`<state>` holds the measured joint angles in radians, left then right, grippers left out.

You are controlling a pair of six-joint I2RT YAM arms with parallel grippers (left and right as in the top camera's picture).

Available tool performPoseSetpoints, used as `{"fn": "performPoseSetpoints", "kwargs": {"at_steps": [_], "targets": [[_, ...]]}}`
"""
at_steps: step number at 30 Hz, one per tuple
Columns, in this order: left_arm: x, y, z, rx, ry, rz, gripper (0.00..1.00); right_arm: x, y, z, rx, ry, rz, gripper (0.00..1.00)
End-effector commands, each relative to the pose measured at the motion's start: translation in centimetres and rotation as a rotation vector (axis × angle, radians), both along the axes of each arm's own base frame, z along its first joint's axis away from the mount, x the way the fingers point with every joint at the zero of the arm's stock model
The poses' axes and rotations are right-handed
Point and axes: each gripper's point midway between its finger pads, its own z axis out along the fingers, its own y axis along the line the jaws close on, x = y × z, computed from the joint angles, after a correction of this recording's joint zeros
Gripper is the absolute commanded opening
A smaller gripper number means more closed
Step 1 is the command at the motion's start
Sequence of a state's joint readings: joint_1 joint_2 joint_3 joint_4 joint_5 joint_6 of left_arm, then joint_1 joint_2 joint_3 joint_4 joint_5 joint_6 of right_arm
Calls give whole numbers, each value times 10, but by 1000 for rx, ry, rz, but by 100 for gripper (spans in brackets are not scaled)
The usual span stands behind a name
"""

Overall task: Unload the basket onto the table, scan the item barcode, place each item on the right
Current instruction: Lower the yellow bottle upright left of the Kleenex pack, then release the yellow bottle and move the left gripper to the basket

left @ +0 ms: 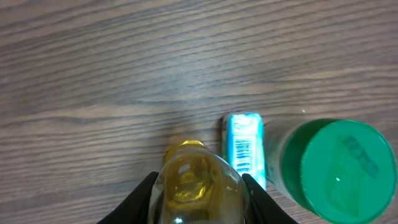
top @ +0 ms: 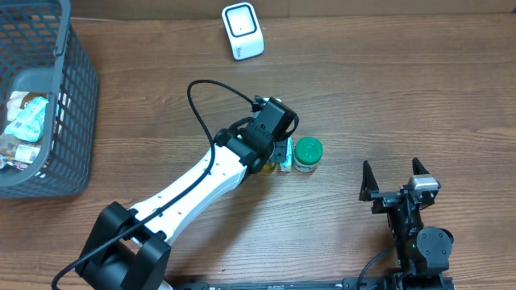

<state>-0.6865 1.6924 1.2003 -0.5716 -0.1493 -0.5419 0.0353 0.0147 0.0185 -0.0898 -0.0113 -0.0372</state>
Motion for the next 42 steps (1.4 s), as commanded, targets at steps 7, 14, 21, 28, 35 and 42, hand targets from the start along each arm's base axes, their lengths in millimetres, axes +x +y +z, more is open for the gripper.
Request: {"fn": "performPoseSetpoints", "kwargs": {"at_steps": [7, 14, 21, 28, 35, 42], "targets": [[-3, 15, -4, 24, 27, 91, 44, 0, 2, -1, 3, -7, 7, 100], [-2, 13, 3, 4, 17, 108, 87, 0, 2, -1, 3, -7, 7, 100], [11, 5, 64, -82, -111, 79, 100, 0, 2, -1, 3, -6, 7, 100], [34, 16, 186, -135, -367, -7, 100, 0, 2, -1, 3, -6, 7, 100], [52, 104, 296, -107, -548, 181, 100, 0, 2, -1, 3, -6, 7, 100], [45, 243, 395, -27, -747, 466, 100, 0, 2, -1, 3, -7, 7, 100]]}}
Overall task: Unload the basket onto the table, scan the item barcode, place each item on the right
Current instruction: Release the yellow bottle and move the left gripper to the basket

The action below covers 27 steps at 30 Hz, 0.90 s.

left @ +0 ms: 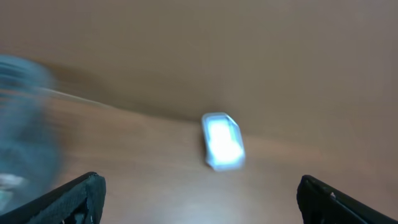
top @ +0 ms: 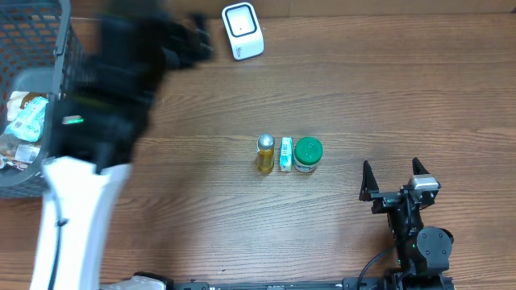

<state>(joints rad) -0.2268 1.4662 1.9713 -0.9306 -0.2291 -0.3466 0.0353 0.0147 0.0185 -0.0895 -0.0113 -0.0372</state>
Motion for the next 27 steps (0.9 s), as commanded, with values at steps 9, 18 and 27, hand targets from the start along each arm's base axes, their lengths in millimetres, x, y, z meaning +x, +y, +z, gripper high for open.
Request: {"fn": "performPoseSetpoints", "kwargs": {"at_steps": [9, 18, 27], "targets": [[-53, 219, 50, 89, -67, 562, 100, 0, 2, -1, 3, -6, 7, 100], [-32, 307, -57, 180, 314, 633, 100, 0, 2, -1, 3, -6, 7, 100], [-6, 349, -145, 230, 556, 565, 100, 0, 2, -1, 3, -6, 7, 100]]}}
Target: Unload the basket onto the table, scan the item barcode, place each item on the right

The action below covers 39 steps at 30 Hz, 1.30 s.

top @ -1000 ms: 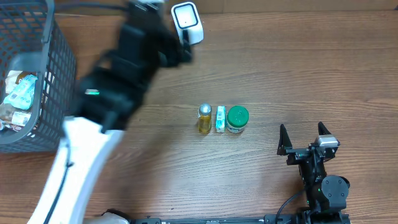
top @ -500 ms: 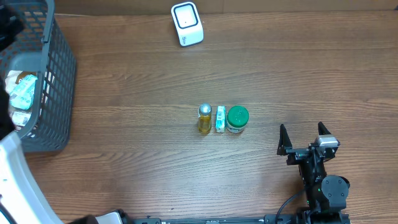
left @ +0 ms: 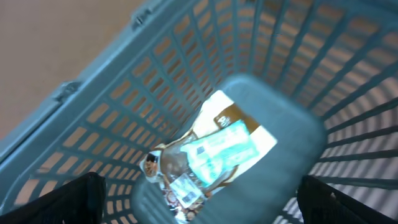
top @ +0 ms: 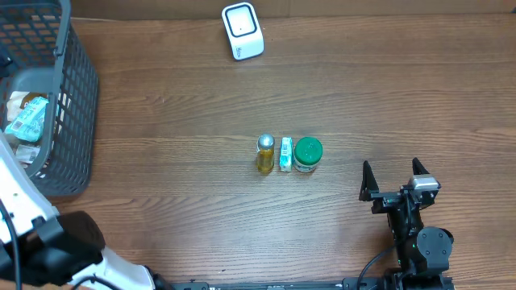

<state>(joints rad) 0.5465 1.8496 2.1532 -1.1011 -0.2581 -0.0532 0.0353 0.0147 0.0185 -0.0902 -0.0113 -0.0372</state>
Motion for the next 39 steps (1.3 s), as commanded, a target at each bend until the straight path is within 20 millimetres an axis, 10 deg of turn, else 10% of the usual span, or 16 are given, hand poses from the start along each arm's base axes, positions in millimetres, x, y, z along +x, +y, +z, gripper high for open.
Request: {"fn": "performPoseSetpoints", "kwargs": {"at_steps": [1, 23, 39], "targets": [[8, 16, -33, -2, 105, -44, 100, 0, 2, -1, 3, -7, 6, 100], [43, 37, -218, -96, 546, -508, 100, 0, 2, -1, 3, -7, 7, 100], [46, 42, -247, -126, 515, -697, 100, 0, 2, -1, 3, -7, 7, 100]]}}
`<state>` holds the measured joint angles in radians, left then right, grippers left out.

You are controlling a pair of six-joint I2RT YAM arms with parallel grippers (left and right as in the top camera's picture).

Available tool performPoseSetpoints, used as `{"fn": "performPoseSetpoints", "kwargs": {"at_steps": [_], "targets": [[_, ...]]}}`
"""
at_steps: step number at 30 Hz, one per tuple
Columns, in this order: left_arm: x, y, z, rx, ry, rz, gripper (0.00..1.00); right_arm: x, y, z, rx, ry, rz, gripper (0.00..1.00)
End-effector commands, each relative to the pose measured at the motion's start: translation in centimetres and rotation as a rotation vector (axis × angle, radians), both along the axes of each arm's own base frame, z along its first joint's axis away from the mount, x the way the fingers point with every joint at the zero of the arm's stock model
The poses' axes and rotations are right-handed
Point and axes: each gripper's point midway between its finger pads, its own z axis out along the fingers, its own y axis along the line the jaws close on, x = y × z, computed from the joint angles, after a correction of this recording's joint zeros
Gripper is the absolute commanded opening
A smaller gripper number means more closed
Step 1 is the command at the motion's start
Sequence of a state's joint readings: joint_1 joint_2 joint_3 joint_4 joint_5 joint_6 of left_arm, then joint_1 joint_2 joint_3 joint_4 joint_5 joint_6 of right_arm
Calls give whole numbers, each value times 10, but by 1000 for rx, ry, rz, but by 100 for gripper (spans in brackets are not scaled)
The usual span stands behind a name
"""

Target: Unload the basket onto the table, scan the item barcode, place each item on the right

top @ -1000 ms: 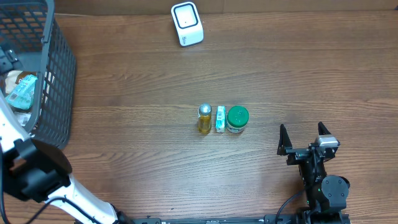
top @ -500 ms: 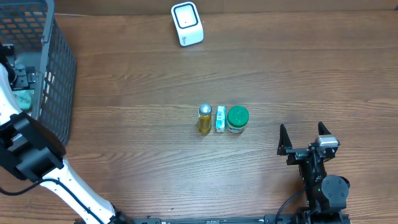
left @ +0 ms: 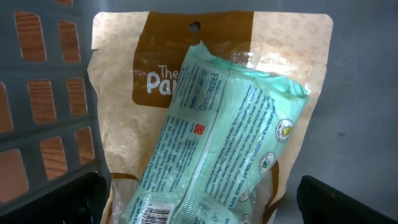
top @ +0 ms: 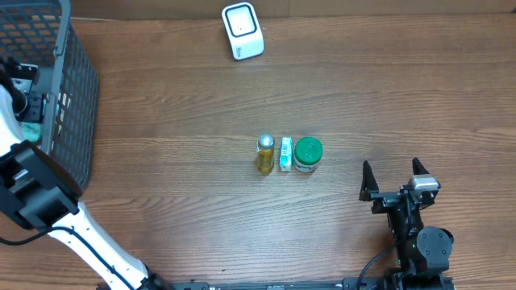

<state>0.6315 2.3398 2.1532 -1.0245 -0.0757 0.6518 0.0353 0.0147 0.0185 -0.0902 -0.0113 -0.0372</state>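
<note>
A pale green plastic pack (left: 217, 137) with a barcode near its lower end lies on a tan and brown pouch (left: 118, 106) on the floor of the grey basket (left: 354, 93). My left gripper (left: 199, 208) is open just above them, with one dark fingertip (left: 59, 199) on each side of the pack and touching nothing. From overhead, the left arm (top: 18, 84) reaches down into the basket (top: 76, 105), and the pack is mostly hidden under it. The white scanner (top: 243, 31) stands at the table's far edge. My right gripper (top: 395, 179) rests open at the front right.
A yellow bottle (top: 264, 153), a small teal box (top: 285, 153) and a green-lidded jar (top: 307, 153) stand in a row mid-table. The basket's gridded walls (left: 37, 93) close in around the left gripper. More packets lie in the basket's near end (top: 10, 157).
My left gripper was high above the basket, looking down on its contents. It is now low inside it, close over the green pack, and remains open. The right arm is unchanged.
My left gripper's fingers were round the yellow bottle beside the teal box and jar. Then the bottle stood alone on the table and the gripper was open near the scanner. Then it was above the basket, and now it is down inside over the green pack.
</note>
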Motion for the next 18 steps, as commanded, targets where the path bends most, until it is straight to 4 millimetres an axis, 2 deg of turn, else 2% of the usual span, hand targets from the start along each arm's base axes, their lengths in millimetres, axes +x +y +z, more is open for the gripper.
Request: {"fn": "performPoseSetpoints", "kwargs": {"at_steps": [1, 6, 11, 14, 18], "targets": [[-1, -3, -10, -63, -17, -88, 99, 0, 2, -1, 3, -7, 7, 100], [-1, 9, -11, -46, -43, -91, 100, 0, 2, -1, 3, -7, 7, 100], [7, -2, -14, -105, -98, -165, 100, 0, 2, -1, 3, -7, 7, 100], [7, -3, -24, -114, -83, -172, 100, 0, 2, -1, 3, -7, 7, 100], [1, -3, -53, -144, -31, -161, 100, 0, 2, -1, 3, -7, 7, 100]]}}
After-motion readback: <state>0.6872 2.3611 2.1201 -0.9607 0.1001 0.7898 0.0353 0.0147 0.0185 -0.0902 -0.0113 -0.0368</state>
